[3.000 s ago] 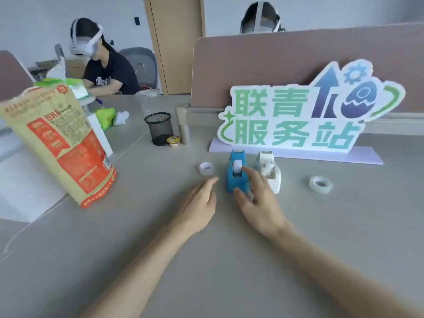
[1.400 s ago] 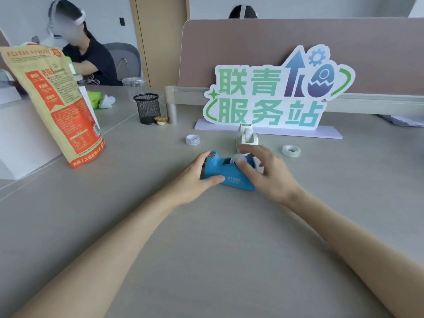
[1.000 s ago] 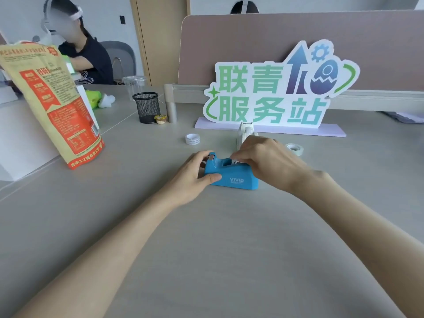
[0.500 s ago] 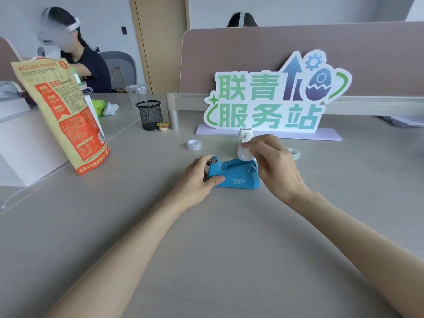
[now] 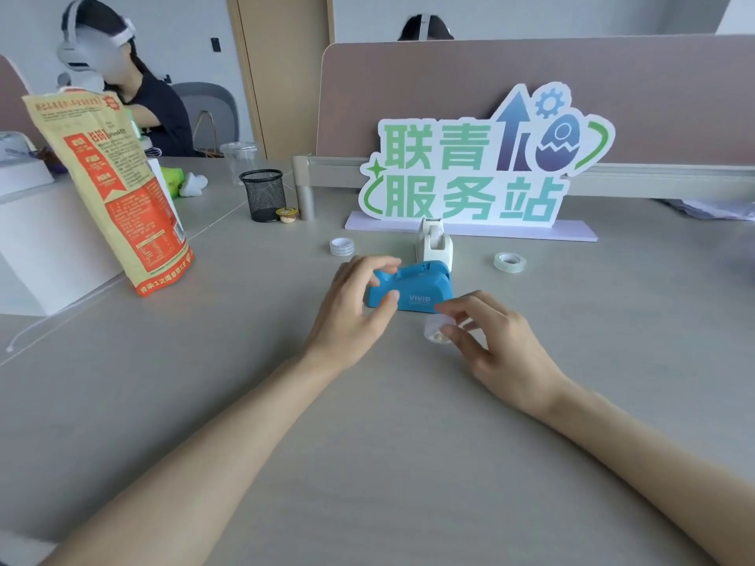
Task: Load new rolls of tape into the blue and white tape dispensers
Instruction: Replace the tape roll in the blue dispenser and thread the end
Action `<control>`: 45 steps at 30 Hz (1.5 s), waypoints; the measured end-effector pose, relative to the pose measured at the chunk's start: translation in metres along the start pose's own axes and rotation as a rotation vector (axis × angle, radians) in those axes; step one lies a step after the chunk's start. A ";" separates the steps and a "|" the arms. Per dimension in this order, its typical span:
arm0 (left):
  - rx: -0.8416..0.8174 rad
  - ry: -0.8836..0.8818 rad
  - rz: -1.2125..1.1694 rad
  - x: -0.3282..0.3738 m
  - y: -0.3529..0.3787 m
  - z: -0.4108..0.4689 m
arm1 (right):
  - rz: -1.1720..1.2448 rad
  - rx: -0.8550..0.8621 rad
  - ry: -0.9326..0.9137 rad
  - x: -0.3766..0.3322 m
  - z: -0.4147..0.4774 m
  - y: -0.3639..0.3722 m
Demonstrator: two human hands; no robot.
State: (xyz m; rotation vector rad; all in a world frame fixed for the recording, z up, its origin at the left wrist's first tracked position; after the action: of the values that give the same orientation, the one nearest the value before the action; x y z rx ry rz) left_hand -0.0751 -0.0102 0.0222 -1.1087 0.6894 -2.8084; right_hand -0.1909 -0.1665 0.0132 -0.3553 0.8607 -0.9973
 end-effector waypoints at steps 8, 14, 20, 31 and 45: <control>-0.351 -0.107 0.079 0.015 0.028 -0.020 | 0.191 -0.026 0.301 0.012 0.008 0.001; -0.355 -0.148 0.084 0.014 0.031 -0.019 | 0.432 -0.014 0.473 0.016 0.010 0.000; -0.300 -0.148 0.066 0.017 0.025 -0.019 | 0.590 0.028 0.561 0.013 0.008 -0.002; -0.202 -0.120 0.047 0.016 0.020 -0.014 | 0.781 0.058 0.736 0.016 0.010 -0.002; -0.075 -0.195 0.062 0.006 0.002 -0.005 | -0.042 0.007 0.212 0.009 0.012 0.005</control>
State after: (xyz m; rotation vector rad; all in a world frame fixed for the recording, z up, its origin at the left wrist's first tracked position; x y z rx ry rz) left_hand -0.0832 -0.0116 0.0226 -1.3268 0.8000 -2.5976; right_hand -0.1765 -0.1724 0.0131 -0.2649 1.0438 -1.0897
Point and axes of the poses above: each hand's wrist, its own z-axis towards the middle knuckle, its own y-axis out of the palm, x = y × z, the point moved 4 cm from there along z, towards the middle knuckle, and after that the axes turned 5 degrees about x, right-handed, at the moved point
